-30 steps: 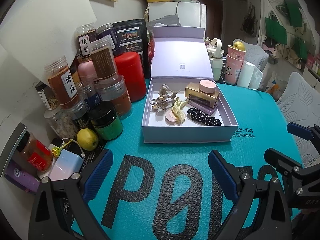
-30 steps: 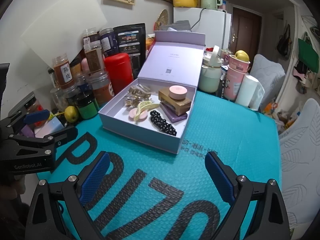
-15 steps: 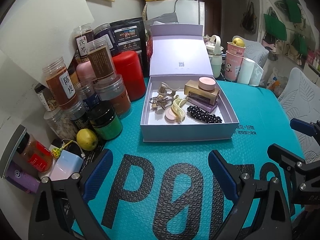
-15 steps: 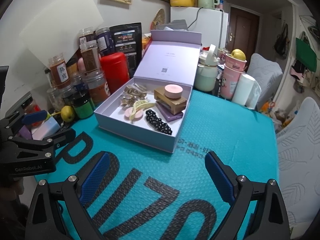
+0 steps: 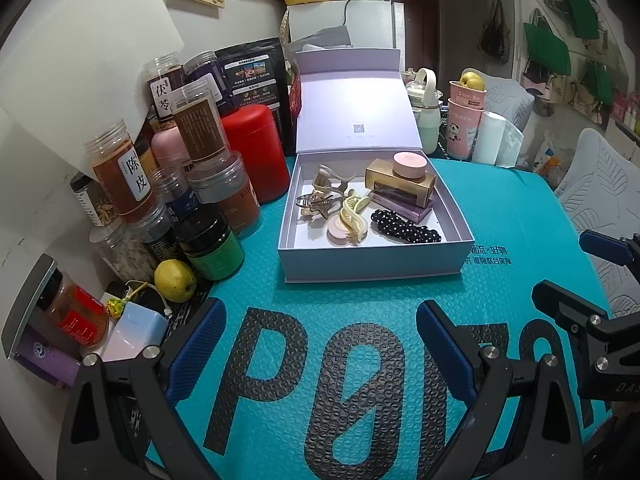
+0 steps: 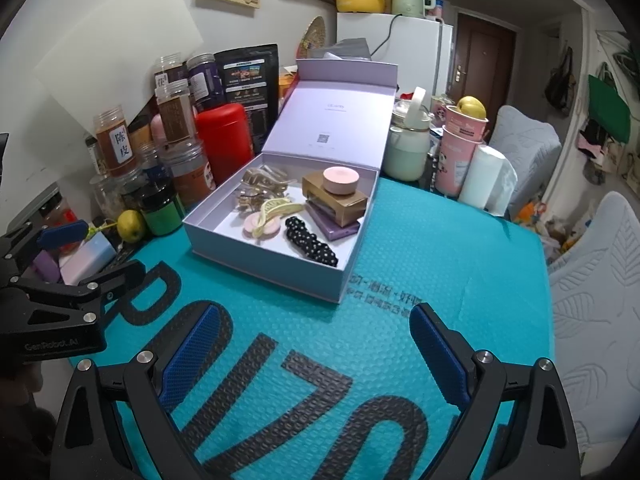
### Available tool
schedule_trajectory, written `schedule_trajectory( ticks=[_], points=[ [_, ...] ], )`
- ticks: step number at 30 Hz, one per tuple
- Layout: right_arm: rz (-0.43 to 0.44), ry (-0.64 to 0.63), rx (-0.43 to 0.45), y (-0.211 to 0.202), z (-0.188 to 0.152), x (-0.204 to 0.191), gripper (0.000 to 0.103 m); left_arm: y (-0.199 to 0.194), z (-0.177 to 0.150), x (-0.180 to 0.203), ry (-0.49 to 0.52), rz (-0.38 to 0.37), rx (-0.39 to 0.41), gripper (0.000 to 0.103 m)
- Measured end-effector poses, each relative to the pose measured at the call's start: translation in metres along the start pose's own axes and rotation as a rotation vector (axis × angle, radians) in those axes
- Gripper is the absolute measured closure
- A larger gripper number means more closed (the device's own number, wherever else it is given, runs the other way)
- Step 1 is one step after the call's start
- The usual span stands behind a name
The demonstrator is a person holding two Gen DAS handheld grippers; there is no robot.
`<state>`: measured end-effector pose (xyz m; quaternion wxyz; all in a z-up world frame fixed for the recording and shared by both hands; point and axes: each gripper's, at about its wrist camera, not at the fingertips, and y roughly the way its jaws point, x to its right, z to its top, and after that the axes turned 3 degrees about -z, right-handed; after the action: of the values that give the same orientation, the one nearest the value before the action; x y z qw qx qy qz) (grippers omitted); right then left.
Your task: Organize rigid objects
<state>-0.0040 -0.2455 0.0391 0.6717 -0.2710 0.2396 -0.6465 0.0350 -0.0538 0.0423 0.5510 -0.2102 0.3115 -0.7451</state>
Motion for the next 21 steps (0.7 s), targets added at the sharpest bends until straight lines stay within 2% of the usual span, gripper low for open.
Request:
schedule_trajectory(
  ticks=[21],
  points=[
    [-0.009,0.003,0.004,-0.0042,-0.0005,0.0028,0.006,-0.0026,-0.0039,0.0046,0.013,-0.008,-0.009,0.005]
  ],
)
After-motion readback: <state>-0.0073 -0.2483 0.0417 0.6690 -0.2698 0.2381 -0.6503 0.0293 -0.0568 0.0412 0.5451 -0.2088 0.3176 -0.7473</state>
